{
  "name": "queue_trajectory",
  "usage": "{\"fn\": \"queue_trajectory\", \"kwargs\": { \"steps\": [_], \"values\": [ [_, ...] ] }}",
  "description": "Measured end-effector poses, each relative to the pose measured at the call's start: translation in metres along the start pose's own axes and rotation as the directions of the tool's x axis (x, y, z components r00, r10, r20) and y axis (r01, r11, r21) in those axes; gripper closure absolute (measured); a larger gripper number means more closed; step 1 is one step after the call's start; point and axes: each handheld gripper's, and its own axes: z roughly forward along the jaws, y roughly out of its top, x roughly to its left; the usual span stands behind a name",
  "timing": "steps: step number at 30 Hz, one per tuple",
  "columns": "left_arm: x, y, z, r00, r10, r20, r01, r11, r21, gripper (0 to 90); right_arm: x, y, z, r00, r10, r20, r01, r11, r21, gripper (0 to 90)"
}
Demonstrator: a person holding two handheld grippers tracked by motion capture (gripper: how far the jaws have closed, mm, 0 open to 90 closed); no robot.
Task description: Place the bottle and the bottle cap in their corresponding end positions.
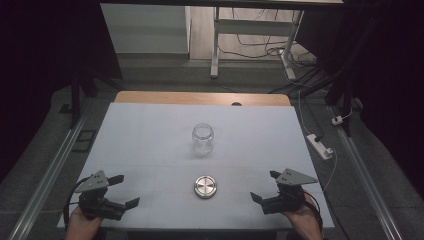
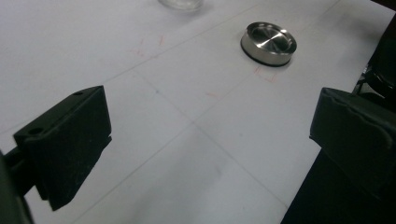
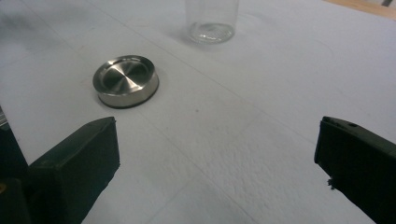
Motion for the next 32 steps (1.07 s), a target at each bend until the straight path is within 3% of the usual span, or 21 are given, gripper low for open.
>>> {"fn": "queue_trajectory", "kwargs": {
  "steps": [10, 18, 24, 32],
  "values": [
    [0.007, -0.021, -0.015, 0.9968, -0.043, -0.067, 0.044, 0.9989, 0.013, 0.0, -0.010, -0.021, -0.015, 0.9968, 0.048, 0.063, -0.049, 0.999, 0.019, 0.1],
    [0.012, -0.032, -0.020, 0.9936, -0.085, -0.074, 0.088, 0.9958, 0.028, 0.0, -0.016, -0.038, -0.025, 0.9884, 0.112, 0.103, -0.115, 0.993, 0.026, 0.0],
    [0.012, -0.039, -0.022, 0.9911, -0.093, -0.095, 0.099, 0.9936, 0.054, 0.0, -0.017, -0.047, -0.028, 0.9799, 0.147, 0.134, -0.154, 0.987, 0.041, 0.1],
    [0.012, -0.039, -0.021, 0.9877, -0.110, -0.111, 0.119, 0.9897, 0.080, 0.0, -0.017, -0.048, -0.028, 0.9788, 0.151, 0.138, -0.160, 0.985, 0.056, 0.2]
  ]
}}
